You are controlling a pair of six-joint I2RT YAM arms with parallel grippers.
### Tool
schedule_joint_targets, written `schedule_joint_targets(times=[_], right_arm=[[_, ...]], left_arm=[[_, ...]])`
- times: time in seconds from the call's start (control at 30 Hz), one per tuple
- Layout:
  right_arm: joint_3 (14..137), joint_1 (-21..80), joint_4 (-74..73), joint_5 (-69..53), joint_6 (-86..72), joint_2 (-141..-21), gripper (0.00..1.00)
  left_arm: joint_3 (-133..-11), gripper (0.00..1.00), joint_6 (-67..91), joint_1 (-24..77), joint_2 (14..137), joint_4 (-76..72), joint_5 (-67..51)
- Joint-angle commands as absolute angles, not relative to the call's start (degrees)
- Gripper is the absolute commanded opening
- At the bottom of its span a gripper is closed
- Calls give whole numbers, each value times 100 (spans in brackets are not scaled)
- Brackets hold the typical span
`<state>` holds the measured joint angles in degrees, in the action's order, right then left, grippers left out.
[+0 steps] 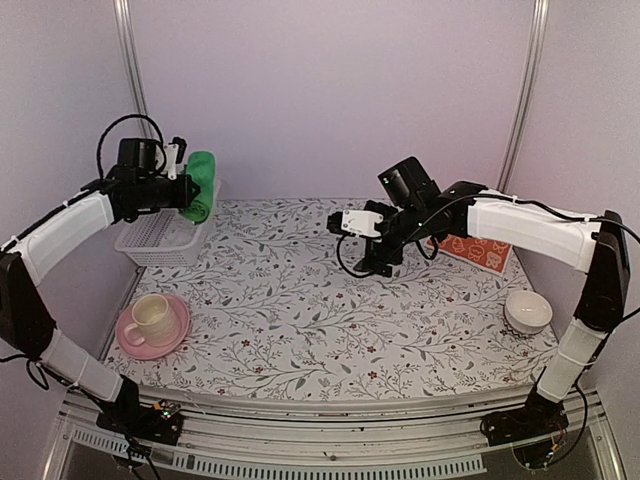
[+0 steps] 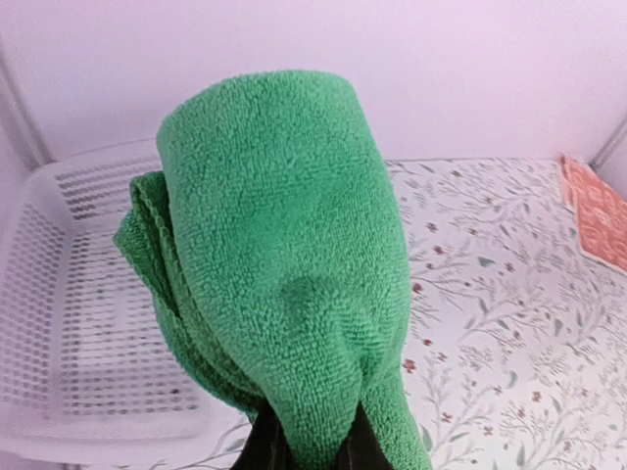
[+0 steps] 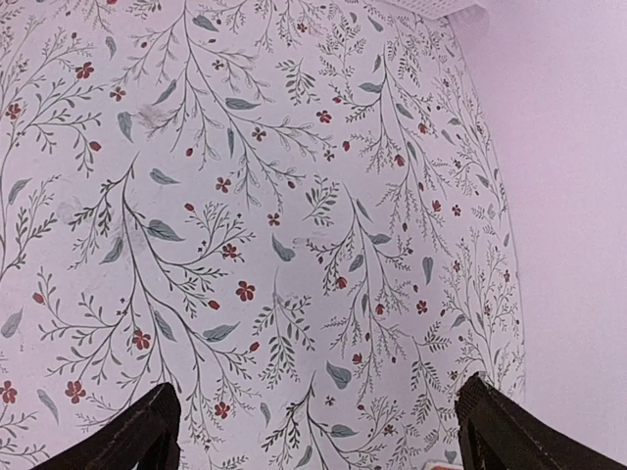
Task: Roll the towels
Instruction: Pick up the towel from the center of the board, then place the towel in the bin.
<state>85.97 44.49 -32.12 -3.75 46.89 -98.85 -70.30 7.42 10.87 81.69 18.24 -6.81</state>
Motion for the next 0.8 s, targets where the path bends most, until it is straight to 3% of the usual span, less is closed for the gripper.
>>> schedule_joint_targets(times=[0.0, 0.4, 0.77], right_arm=[[8414, 4476, -3131, -472, 4456, -9780, 99], [8136, 4475, -2987, -591, 4454, -9826, 99], [8065, 4550, -2962, -757, 4503, -9983, 99]], left_arm=[[-8042, 0, 233, 633, 8566, 2736, 585], [-9792, 0, -757, 156, 11168, 3995, 947], [-9601, 0, -1214, 24, 11595, 4225, 405]])
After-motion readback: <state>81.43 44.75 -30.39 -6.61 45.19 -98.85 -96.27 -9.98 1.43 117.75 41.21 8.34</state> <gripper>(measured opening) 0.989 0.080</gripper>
